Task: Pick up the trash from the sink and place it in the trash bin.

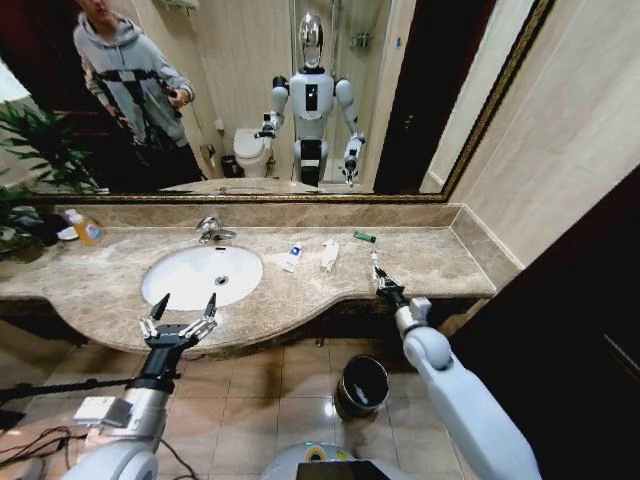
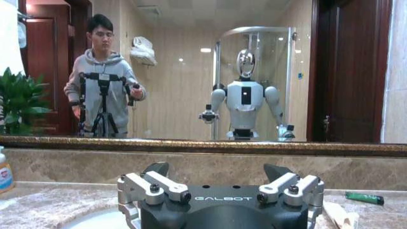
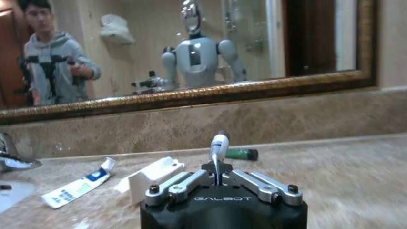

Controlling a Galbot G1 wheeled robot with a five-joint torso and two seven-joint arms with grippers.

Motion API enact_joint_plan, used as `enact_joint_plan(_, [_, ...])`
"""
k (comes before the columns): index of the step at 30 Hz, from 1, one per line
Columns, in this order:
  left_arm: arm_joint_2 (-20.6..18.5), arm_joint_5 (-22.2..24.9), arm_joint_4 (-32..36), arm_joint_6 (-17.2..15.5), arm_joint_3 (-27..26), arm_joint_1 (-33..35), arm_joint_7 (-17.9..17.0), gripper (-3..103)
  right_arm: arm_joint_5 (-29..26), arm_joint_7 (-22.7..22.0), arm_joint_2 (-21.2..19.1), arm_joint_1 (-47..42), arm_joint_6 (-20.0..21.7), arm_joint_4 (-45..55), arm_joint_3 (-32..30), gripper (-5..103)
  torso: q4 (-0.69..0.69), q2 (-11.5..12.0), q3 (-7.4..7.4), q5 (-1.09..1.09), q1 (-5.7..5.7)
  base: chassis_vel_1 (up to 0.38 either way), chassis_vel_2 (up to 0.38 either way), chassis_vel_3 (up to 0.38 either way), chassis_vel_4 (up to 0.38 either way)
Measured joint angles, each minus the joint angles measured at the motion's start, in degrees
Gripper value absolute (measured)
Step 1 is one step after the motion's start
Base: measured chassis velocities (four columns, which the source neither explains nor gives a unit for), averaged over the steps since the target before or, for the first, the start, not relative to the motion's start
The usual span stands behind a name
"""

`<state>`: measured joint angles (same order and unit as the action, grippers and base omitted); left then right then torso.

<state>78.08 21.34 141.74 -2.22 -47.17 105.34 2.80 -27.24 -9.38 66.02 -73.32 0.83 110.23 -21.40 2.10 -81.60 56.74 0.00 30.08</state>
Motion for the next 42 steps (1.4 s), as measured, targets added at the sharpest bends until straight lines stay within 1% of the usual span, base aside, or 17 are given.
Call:
enact_joint_plan(2, [0.0, 0.0, 0.0, 0.0, 0.0, 0.0, 0.0, 100, 0.4, -0.2, 0.6, -1.4, -0.6, 0.7, -0.5, 1, 0.01, 0.0, 0.0, 0.0, 0.0, 0.0, 0.0, 0.0, 0.0])
enact_joint_plan(5, [0.0, 0.0, 0.0, 0.0, 0.0, 0.0, 0.0, 100, 2.0, -1.3, 2.5, -7.1, -3.4, 2.8, -1.7, 1, 0.01, 0.0, 0.0, 0.0, 0.0, 0.0, 0.0, 0.0, 0.0])
enact_joint_plan(7, [0.0, 0.0, 0.0, 0.0, 0.0, 0.0, 0.0, 100, 2.1, -1.4, 2.6, -7.6, -3.6, 2.9, -1.7, 1, 0.01, 0.0, -0.01, 0.0, 0.0, 0.0, 0.0, 0.0, 0.0])
enact_joint_plan(8, [0.0, 0.0, 0.0, 0.0, 0.0, 0.0, 0.0, 100, 3.7, -1.7, 3.6, -11.8, -5.7, 3.0, -2.0, 1, 0.01, 0.0, 0.0, 0.0, 0.0, 0.0, 0.0, 0.0, 0.0])
enact_joint_plan(12, [0.0, 0.0, 0.0, 0.0, 0.0, 0.0, 0.0, 100, 4.3, -1.7, 5.9, -18.5, -8.6, 0.0, -3.0, 0, 0.01, 0.0, -0.01, 0.0, 0.0, 0.0, 0.0, 0.0, 0.0])
enact_joint_plan(14, [0.0, 0.0, 0.0, 0.0, 0.0, 0.0, 0.0, 100, 4.5, -1.5, 6.0, -19.5, -9.6, -1.6, -2.8, 0, 0.0, 0.0, -0.01, -0.01, -0.01, 0.0, 0.0, 0.0, 0.0])
enact_joint_plan(17, [0.0, 0.0, 0.0, 0.0, 0.0, 0.0, 0.0, 100, 7.7, -1.1, 6.9, -19.6, -12.4, -9.4, -1.8, 0, 0.01, 0.0, 0.0, 0.0, -0.01, 0.0, 0.0, 0.0, 0.0])
enact_joint_plan(18, [0.0, 0.0, 0.0, 0.0, 0.0, 0.0, 0.0, 100, 7.7, -1.1, 6.9, -19.6, -12.4, -9.4, -1.8, 0, 0.01, 0.0, 0.0, 0.0, -0.01, 0.0, 0.0, 0.0, 0.0])
enact_joint_plan(20, [0.0, 0.0, 0.0, 0.0, 0.0, 0.0, 0.0, 100, 11.4, -0.1, 8.0, -18.3, -15.0, -17.2, -0.9, 0, 0.01, 0.0, 0.0, 0.0, 0.0, 0.0, 0.0, 0.0, 0.0])
enact_joint_plan(22, [0.0, 0.0, 0.0, 0.0, 0.0, 0.0, 0.0, 100, 13.3, 0.8, 8.9, -17.3, -16.2, -23.5, 0.1, 0, 0.01, 0.0, 0.0, 0.0, 0.0, 0.0, 0.0, 0.0, 0.0])
enact_joint_plan(24, [0.0, 0.0, 0.0, 0.0, 0.0, 0.0, 0.0, 100, 13.9, 1.2, 9.3, -17.0, -16.5, -25.4, 0.3, 0, 0.02, 0.0, 0.0, 0.01, 0.0, 0.0, 0.0, 0.0, 0.0])
enact_joint_plan(27, [0.0, 0.0, 0.0, 0.0, 0.0, 0.0, 0.0, 100, 15.9, 5.7, 10.4, -14.6, -16.9, -35.4, 1.2, 0, 0.01, 0.0, 0.0, 0.0, 0.0, 0.0, 0.0, 0.0, 0.0])
enact_joint_plan(29, [0.0, 0.0, 0.0, 0.0, 0.0, 0.0, 0.0, 100, 16.0, 6.4, 10.5, -13.9, -16.6, -37.5, 1.7, 0, 0.01, 0.0, 0.0, -0.02, 0.0, 0.0, 0.0, 0.0, 0.0])
enact_joint_plan(30, [0.0, 0.0, 0.0, 0.0, 0.0, 0.0, 0.0, 100, 16.9, 7.2, 11.3, -11.9, -16.1, -42.9, 2.3, 0, 0.01, 0.0, 0.0, 0.0, 0.0, 0.0, 0.0, 0.0, 0.0])
enact_joint_plan(32, [0.0, 0.0, 0.0, 0.0, 0.0, 0.0, 0.0, 100, 17.3, 7.4, 11.6, -11.1, -16.0, -44.7, 2.4, 0, 0.01, 0.0, 0.0, 0.01, 0.0, 0.0, 0.0, 0.0, 0.0])
enact_joint_plan(33, [0.0, 0.0, 0.0, 0.0, 0.0, 0.0, 0.0, 100, 18.2, 7.9, 12.3, -8.6, -15.3, -49.9, 2.6, 0, 0.01, 0.0, 0.0, 0.0, 0.0, 0.0, 0.0, 0.0, 0.0])
enact_joint_plan(42, [0.0, 0.0, 0.0, 0.0, 0.0, 0.0, 0.0, 100, 20.4, 8.8, 14.4, -1.0, -13.1, -58.9, 2.6, 0, 0.01, 0.0, 0.0, 0.0, 0.0, 0.0, 0.0, 0.0, 0.0])
